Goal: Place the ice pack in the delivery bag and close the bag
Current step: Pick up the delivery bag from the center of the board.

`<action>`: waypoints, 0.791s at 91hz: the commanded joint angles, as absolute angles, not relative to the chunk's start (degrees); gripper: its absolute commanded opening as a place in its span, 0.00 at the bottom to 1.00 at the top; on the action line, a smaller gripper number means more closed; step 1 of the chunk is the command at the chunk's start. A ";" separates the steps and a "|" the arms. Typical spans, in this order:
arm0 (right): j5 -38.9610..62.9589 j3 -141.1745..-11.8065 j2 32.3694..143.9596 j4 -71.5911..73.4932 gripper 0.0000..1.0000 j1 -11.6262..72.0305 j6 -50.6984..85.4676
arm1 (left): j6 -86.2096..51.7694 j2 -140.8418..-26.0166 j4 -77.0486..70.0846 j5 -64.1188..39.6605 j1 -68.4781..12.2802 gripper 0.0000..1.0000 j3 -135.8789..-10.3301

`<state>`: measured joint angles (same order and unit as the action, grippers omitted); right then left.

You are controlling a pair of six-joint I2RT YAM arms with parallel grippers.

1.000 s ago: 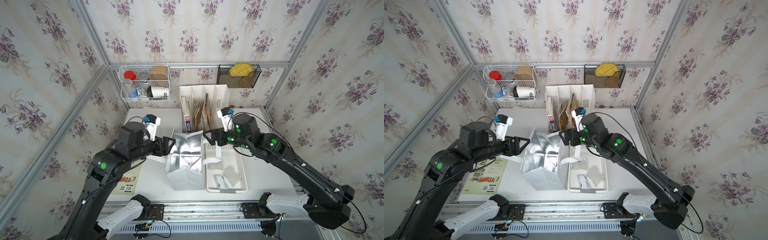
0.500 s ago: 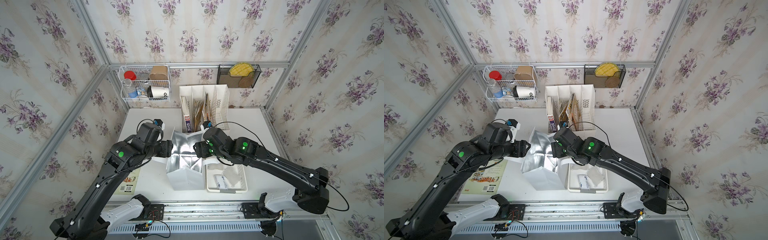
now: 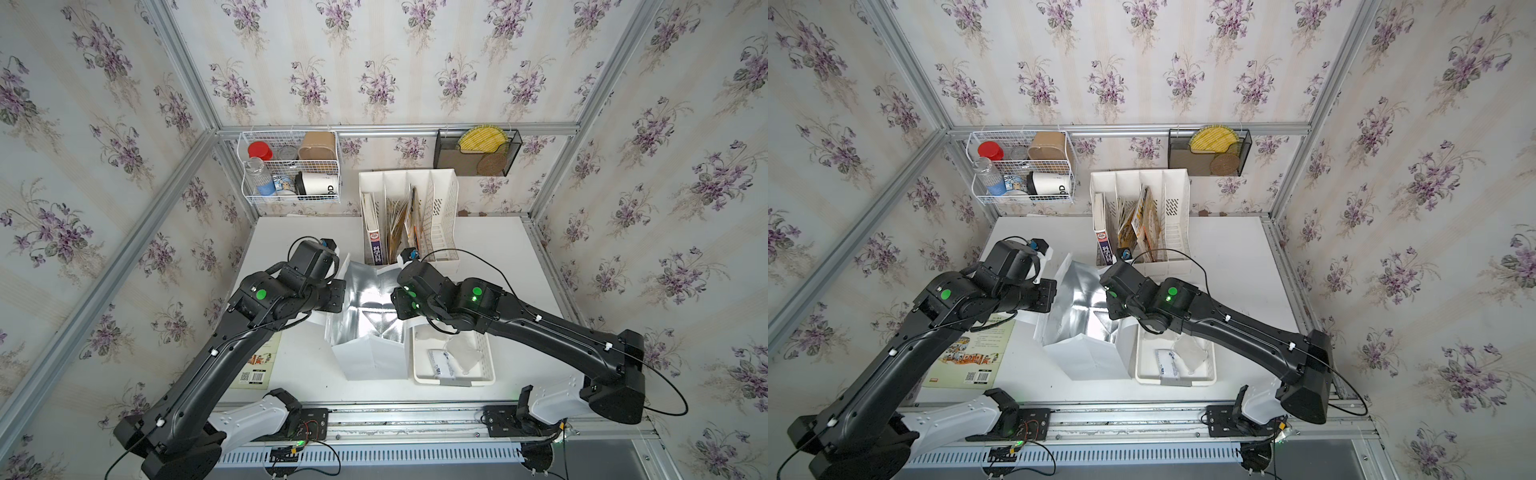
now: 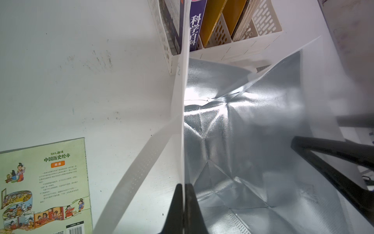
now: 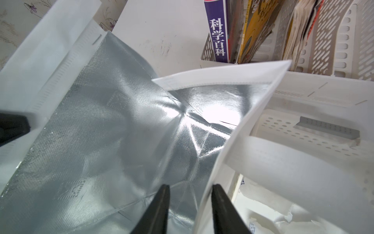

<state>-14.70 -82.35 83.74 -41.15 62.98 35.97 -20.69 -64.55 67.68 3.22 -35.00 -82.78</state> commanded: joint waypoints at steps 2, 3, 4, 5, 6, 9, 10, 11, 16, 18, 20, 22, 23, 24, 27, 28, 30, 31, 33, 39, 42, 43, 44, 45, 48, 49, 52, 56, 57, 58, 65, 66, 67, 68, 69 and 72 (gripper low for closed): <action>-11.79 -82.12 83.39 -36.83 0.18 63.18 36.34 | -20.01 -64.12 70.02 6.05 -34.98 0.00 -84.99; -11.52 -82.06 83.31 -36.39 0.17 63.19 36.41 | -19.98 -64.10 70.39 6.41 -34.98 0.00 -85.34; -11.30 -82.03 83.23 -36.08 0.16 63.19 36.44 | -19.88 -64.08 70.66 6.81 -34.98 0.00 -85.65; -11.05 -81.97 83.14 -35.66 0.15 63.19 36.50 | -19.78 -64.03 71.01 7.23 -34.98 0.00 -86.20; -10.84 -81.90 83.01 -35.15 0.13 63.19 36.53 | -19.69 -64.01 71.37 7.74 -34.98 0.00 -86.69; -9.80 -81.52 82.66 -33.65 0.11 63.17 36.56 | -19.55 -63.82 72.45 9.21 -34.98 0.00 -88.11; -9.34 -81.36 82.46 -32.95 0.11 63.18 36.60 | -19.57 -63.77 72.75 9.70 -34.98 0.00 -88.66; -9.06 -81.20 82.32 -32.30 0.11 63.14 36.63 | -19.54 -63.70 73.16 10.12 -34.98 0.00 -89.16; -7.61 -80.12 81.28 -29.15 0.10 63.14 37.05 | -19.47 -63.36 74.42 11.85 -34.98 0.00 -91.67; -7.02 -79.40 80.90 -27.61 0.10 63.11 37.26 | -19.46 -63.24 74.66 12.23 -34.98 0.00 -92.44; -6.70 -78.63 80.56 -26.22 0.10 63.04 37.44 | -19.43 -63.09 74.87 12.35 -34.98 0.00 -93.16; -6.42 -77.88 80.21 -24.73 0.10 63.09 37.62 | -19.58 -62.90 75.08 12.23 -34.98 0.00 -93.65; -6.33 -77.53 80.10 -24.14 0.10 63.05 37.79 | -19.68 -62.87 75.11 12.09 -34.98 0.00 -93.89; -6.29 -77.13 79.99 -23.76 0.10 62.99 37.92 | -19.77 -62.86 75.17 11.93 -34.98 0.00 -94.10; -6.33 -76.01 79.76 -22.17 0.10 62.83 38.51 | -19.97 -62.91 75.30 11.13 -34.97 0.00 -94.54; -6.37 -75.67 79.74 -21.68 0.09 62.75 38.68 | -20.01 -62.92 75.31 10.75 -34.97 0.00 -94.60; -6.36 -74.95 79.79 -21.04 0.09 62.47 39.14 | -20.03 -62.97 75.21 9.83 -34.98 0.00 -94.67; -6.25 -74.28 79.98 -20.42 0.09 62.04 39.58 | -20.03 -63.04 75.09 9.40 -34.98 0.00 -94.62; -5.87 -73.48 80.16 -19.78 0.09 61.68 40.09 | -20.08 -63.13 74.96 8.68 -34.98 0.00 -94.41; -3.46 -70.50 80.66 -17.22 0.09 59.59 41.89 | -19.97 -63.28 74.19 7.80 -34.98 0.00 -93.49; -1.94 -68.69 80.91 -15.67 0.09 58.63 42.78 | -19.96 -63.31 73.77 8.26 -34.99 0.00 -92.92; -1.50 -68.18 81.02 -15.30 0.09 58.32 43.01 | -20.00 -63.39 73.63 8.44 -34.99 0.00 -92.73; -1.10 -67.53 81.16 -14.73 0.10 58.03 43.21 | -20.02 -63.42 73.42 8.61 -35.03 0.00 -92.55; -0.55 -66.86 81.27 -14.00 0.10 57.80 43.32 | -20.07 -63.48 73.32 8.70 -35.00 0.00 -92.33; 0.49 -65.16 81.58 -11.86 0.12 57.32 43.41 | -20.07 -63.60 72.89 8.56 -34.98 0.00 -91.83; 0.77 -64.61 81.70 -11.29 0.13 57.23 43.41 | -20.01 -63.71 72.79 8.37 -34.98 0.00 -91.62; 1.38 -63.29 82.12 -10.32 0.15 56.94 43.46 | -19.96 -63.89 72.08 7.88 -34.98 0.00 -91.22; 2.28 -62.53 82.70 -9.88 0.16 56.43 43.39 | -20.36 -64.46 71.68 7.67 -34.98 0.00 -91.31; 2.37 -62.34 82.88 -9.82 0.17 56.38 43.27 | -20.47 -64.70 71.70 7.66 -34.98 0.00 -91.44; 2.42 -62.24 83.01 -9.87 0.17 56.32 43.21 | -20.52 -64.87 71.75 7.65 -34.98 0.00 -91.60; 1.47 -61.61 82.98 -10.21 0.20 56.24 42.92 | -21.25 -66.47 72.54 7.85 -34.98 0.00 -93.38; 1.31 -61.52 82.89 -10.20 0.20 56.25 42.82 | -21.35 -66.72 72.70 7.83 -34.98 0.00 -93.62; 1.22 -61.39 82.71 -10.29 0.20 56.16 42.77 | -21.44 -66.89 72.82 7.74 -34.98 0.00 -93.88; 1.14 -61.24 82.53 -10.29 0.21 56.16 42.65 | -21.53 -67.11 72.93 7.69 -34.98 0.00 -94.00; 1.05 -61.12 82.31 -10.33 0.21 56.12 42.64 | -21.62 -67.30 73.03 7.63 -34.98 0.00 -94.16; 0.36 -60.90 81.70 -10.57 0.23 55.99 42.56 | -21.90 -67.94 73.33 7.50 -34.99 0.00 -94.84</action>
<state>0.73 -61.54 82.96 -13.54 56.31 42.48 -20.58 -66.52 73.49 7.92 -35.00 -93.06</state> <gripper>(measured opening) 0.207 0.063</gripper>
